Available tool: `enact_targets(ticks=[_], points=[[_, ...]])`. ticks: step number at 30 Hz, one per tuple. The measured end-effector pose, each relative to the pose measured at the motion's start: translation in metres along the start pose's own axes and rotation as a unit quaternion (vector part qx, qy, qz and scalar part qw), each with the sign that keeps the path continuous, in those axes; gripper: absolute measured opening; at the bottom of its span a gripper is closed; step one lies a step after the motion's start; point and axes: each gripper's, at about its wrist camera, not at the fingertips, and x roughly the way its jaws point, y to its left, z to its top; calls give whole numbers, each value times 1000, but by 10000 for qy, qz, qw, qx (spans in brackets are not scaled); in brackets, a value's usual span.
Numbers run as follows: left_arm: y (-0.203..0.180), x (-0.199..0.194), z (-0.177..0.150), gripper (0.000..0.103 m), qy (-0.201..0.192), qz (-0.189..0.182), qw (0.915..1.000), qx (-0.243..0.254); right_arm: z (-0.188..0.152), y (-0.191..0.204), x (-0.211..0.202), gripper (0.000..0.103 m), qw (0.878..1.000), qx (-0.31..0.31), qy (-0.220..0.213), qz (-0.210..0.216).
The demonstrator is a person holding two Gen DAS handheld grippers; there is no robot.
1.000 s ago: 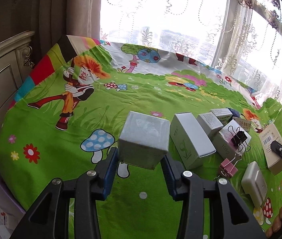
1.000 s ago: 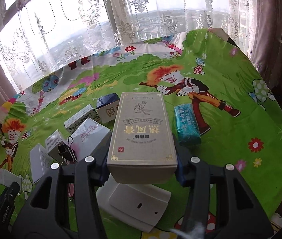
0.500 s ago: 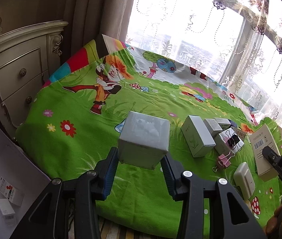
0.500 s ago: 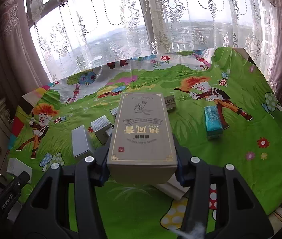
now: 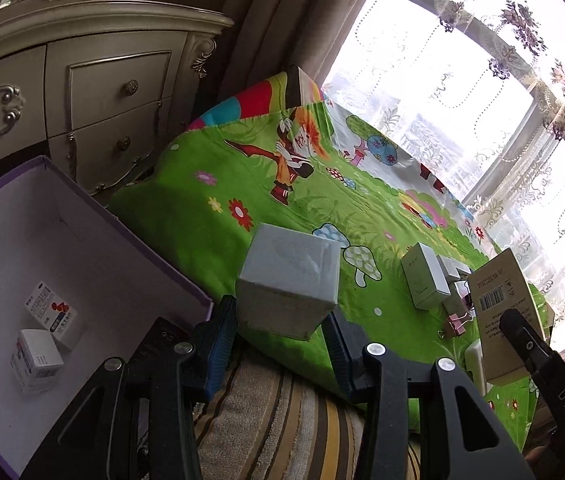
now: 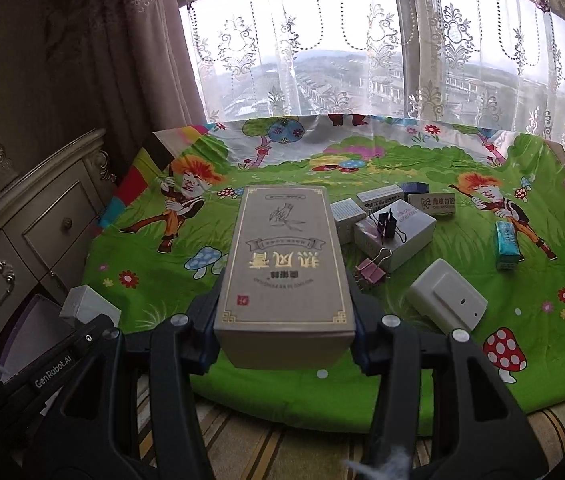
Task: Organize rigid objects
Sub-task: 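Carry the white cube box and beige box to the purple box, then release the white cube box and beige box into the purple box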
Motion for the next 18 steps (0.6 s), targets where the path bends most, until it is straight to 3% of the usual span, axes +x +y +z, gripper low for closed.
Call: enact_targets(ticks=[6,10,15,18], points=[[68,-20,2,44,76,160,9958,-902,-11,50,-7,55,9962,-450,339,663],[112,-37,8,44,-100,458,9908,-1273,-24,91,-11,55,9873,-860,565,1212],[152,-49,11,44,-221,721,9834,-1649,-45,143,-16,55,9693,-1490,804,1781],[168,-52,11,44,-267,841,9781,-1884,-59,170,-20,56,9514,-1917,974,2206]])
